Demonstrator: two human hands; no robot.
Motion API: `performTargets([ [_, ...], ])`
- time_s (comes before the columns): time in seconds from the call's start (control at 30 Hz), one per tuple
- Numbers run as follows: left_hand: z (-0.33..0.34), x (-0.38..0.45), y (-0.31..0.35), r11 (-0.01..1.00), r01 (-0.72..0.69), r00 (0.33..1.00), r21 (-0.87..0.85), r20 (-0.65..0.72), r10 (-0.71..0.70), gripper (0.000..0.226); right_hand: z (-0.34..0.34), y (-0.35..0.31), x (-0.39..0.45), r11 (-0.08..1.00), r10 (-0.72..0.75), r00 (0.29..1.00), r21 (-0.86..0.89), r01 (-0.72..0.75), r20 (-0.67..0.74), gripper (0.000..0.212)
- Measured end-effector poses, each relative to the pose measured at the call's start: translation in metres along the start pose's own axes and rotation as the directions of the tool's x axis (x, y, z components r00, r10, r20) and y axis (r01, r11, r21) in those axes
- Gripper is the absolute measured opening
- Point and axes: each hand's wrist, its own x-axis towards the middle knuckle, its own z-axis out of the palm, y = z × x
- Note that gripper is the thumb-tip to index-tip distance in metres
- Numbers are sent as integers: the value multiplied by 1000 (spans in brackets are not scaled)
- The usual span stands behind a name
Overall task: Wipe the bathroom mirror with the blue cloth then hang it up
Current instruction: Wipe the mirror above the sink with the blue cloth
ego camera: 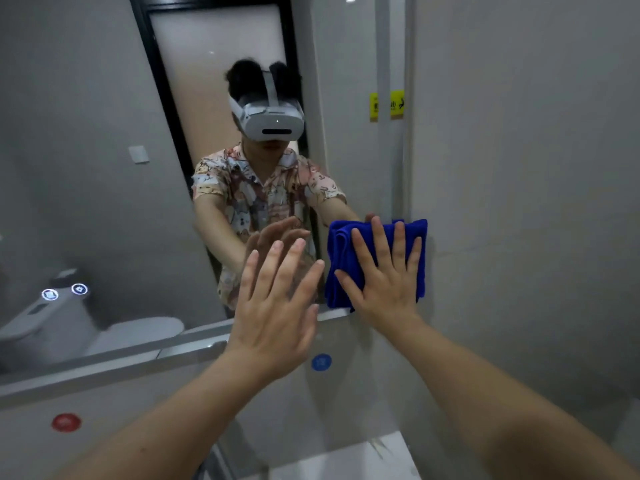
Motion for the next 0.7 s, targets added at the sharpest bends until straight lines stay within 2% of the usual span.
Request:
performTargets([
  [0.3, -15, 66, -8, 997, 65, 994, 38, -95, -62, 70, -21, -6, 103, 992, -108, 992, -71, 104, -65, 78],
  [0.7, -72, 124, -63, 980, 135, 978, 147, -178, -108, 65, -51, -25, 194, 997, -66, 992, -53, 60, -112, 76],
])
